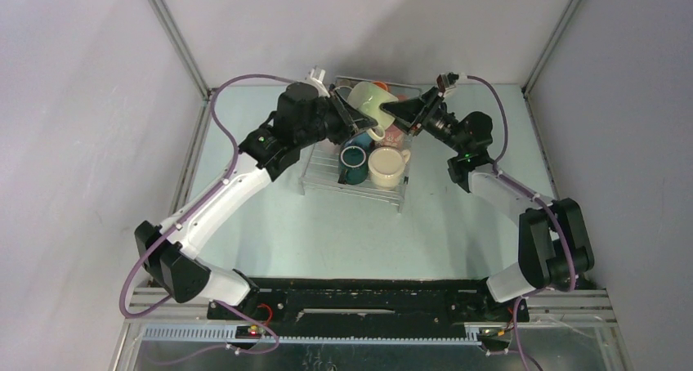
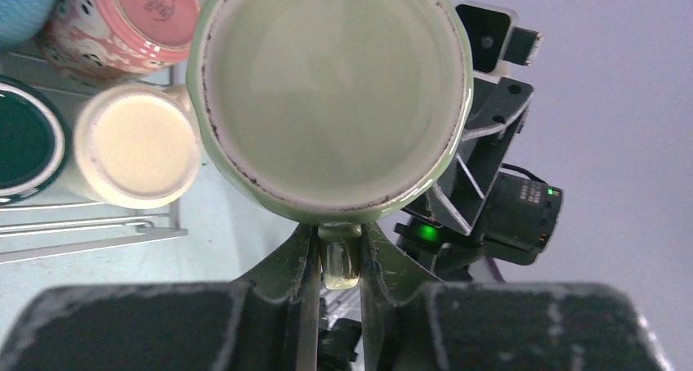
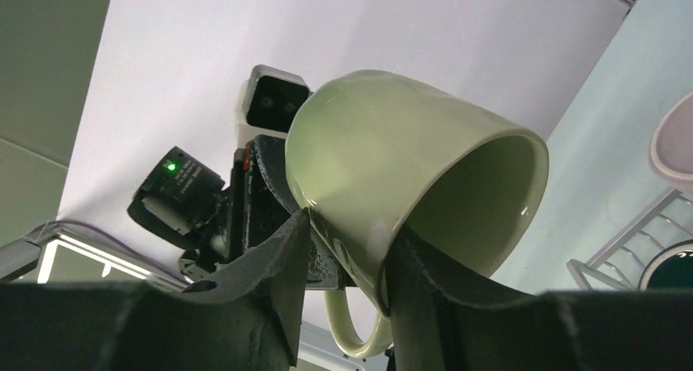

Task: Unload the cups from the dish rack
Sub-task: Unload the cup from the dish rack, then place the cup at the center of the board.

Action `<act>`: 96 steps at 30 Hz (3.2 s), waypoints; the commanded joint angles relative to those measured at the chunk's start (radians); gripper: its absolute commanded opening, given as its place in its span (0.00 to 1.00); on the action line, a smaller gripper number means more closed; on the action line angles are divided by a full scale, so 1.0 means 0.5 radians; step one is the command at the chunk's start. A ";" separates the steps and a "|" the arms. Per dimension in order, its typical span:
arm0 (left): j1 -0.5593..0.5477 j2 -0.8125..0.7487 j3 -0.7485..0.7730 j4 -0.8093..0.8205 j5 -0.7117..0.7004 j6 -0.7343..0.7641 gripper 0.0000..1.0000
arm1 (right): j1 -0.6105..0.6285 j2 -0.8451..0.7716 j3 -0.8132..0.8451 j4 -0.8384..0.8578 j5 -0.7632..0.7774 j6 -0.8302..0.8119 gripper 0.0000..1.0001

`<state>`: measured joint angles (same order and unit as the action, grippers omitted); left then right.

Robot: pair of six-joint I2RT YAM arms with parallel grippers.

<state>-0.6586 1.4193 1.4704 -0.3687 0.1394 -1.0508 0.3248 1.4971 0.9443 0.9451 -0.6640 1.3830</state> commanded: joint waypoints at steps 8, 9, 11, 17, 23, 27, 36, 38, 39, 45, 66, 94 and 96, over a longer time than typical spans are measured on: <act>0.061 -0.125 -0.177 0.484 0.304 -0.271 0.00 | 0.019 0.046 0.007 0.422 -0.047 0.212 0.21; 0.063 -0.124 -0.189 0.499 0.316 -0.282 0.00 | 0.019 0.046 0.007 0.427 -0.047 0.214 0.16; 0.071 -0.126 -0.209 0.518 0.333 -0.298 0.00 | 0.022 0.045 0.008 0.429 -0.044 0.213 0.07; 0.096 -0.133 -0.274 0.537 0.362 -0.299 0.31 | 0.025 0.020 0.005 0.351 -0.037 0.152 0.00; 0.114 -0.138 -0.334 0.550 0.379 -0.263 0.71 | 0.022 -0.068 0.007 0.093 -0.009 -0.006 0.00; 0.121 -0.159 -0.379 0.557 0.384 -0.225 0.84 | 0.014 -0.122 0.007 -0.064 0.021 -0.095 0.00; 0.130 -0.241 -0.407 0.369 0.394 0.062 1.00 | -0.017 -0.314 0.112 -0.803 0.159 -0.515 0.00; 0.132 -0.274 -0.394 0.293 0.375 0.160 1.00 | -0.020 -0.353 0.186 -1.067 0.212 -0.665 0.00; 0.133 -0.289 -0.381 0.244 0.362 0.219 1.00 | -0.023 -0.371 0.236 -1.198 0.240 -0.750 0.00; 0.133 -0.411 -0.294 -0.067 0.281 0.567 1.00 | -0.108 -0.431 0.557 -2.028 0.452 -1.262 0.00; -0.004 -0.756 -0.547 -0.430 0.069 1.128 1.00 | -0.513 0.338 1.203 -3.166 1.444 -2.180 0.00; -0.009 -0.875 -0.720 -0.418 0.146 1.193 1.00 | -0.530 1.546 2.447 -3.777 1.625 -2.375 0.00; -0.011 -0.869 -0.717 -0.427 0.153 1.197 1.00 | -0.530 1.605 2.515 -3.815 1.628 -2.391 0.00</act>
<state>-0.6590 1.0031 1.1294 -0.5938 0.1944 -0.4858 0.0658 2.2787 2.1014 -0.9218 0.1181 0.2260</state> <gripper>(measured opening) 0.996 0.056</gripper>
